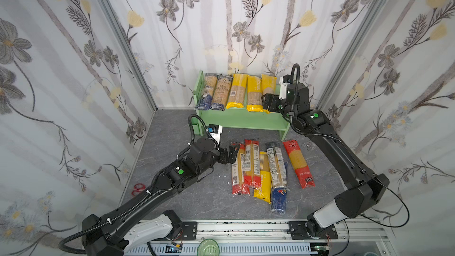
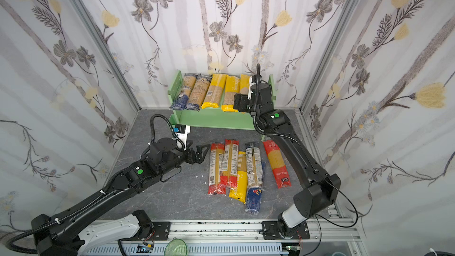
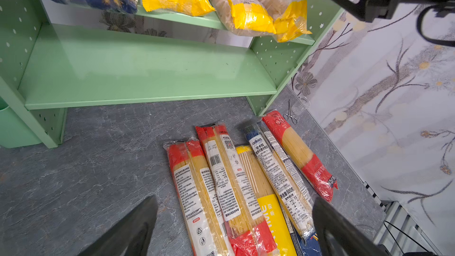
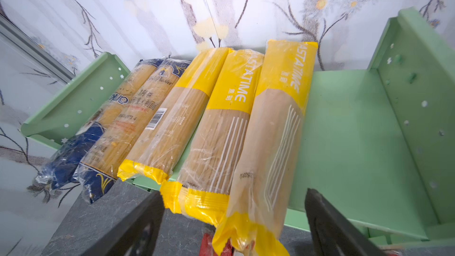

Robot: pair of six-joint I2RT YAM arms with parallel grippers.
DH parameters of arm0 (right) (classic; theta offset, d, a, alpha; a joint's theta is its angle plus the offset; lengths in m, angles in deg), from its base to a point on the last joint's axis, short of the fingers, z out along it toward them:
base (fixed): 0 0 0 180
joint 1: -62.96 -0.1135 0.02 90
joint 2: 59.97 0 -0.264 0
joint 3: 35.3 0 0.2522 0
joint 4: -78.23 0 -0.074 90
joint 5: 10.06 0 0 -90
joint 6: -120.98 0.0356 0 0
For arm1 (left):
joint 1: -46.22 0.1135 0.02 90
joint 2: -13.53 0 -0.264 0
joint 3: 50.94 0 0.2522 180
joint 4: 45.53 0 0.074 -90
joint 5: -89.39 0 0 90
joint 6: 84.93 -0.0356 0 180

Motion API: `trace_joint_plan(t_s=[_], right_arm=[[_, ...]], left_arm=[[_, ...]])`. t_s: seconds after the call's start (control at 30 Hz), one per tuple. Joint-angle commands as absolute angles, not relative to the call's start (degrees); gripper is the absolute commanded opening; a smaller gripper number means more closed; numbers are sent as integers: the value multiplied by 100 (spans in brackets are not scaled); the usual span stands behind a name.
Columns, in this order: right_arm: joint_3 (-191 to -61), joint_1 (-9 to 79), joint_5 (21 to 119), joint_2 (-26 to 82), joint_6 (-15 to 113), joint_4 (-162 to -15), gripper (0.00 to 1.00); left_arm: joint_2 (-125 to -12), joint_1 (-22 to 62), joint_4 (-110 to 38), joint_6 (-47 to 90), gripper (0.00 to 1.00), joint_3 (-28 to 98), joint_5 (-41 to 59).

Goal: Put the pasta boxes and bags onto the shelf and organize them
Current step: 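Draw the right gripper back from the shelf and lower it toward the table packs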

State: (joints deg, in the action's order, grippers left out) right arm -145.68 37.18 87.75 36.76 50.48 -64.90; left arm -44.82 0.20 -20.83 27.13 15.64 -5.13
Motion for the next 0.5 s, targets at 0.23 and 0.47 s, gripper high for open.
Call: trace_joint_plan(t_s=[0.23,0.47], right_arm=[[-13034,3458,9303,2241,5083,-6560,100],[-11059,2752,9691,832,5680,-6557,100]], left_arm=[[-4365,36,-2166,3100,100,1331,-391],[-4401,-9,-2183,3393,100,976,-168]])
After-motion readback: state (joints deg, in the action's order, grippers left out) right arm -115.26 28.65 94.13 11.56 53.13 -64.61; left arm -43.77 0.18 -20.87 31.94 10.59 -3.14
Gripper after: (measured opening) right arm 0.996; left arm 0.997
